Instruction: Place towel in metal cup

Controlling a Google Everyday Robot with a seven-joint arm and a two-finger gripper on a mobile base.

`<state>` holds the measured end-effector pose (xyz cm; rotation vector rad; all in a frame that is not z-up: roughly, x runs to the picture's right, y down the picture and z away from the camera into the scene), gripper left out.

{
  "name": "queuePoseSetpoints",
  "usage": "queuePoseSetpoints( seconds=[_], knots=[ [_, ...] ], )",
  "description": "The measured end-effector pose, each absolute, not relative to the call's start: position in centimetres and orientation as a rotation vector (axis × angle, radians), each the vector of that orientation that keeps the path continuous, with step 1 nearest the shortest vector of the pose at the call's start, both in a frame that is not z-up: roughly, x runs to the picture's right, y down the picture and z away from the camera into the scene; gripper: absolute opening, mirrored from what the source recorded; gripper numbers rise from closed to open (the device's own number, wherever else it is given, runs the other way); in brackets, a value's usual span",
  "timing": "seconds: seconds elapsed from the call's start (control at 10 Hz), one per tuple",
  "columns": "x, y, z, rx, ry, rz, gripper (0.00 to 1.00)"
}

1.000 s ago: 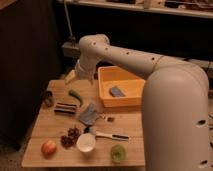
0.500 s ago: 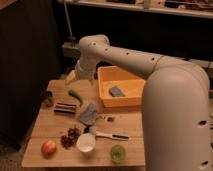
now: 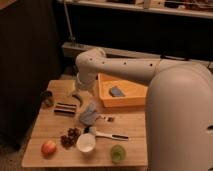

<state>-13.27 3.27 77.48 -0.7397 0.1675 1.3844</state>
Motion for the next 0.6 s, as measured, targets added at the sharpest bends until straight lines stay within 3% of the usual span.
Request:
queuePoseSetpoints(
  seconds=[0.6],
  knots=[
    [-13.4,7.8,81.0,-0.814,0.267,1.371,0.80]
  ],
)
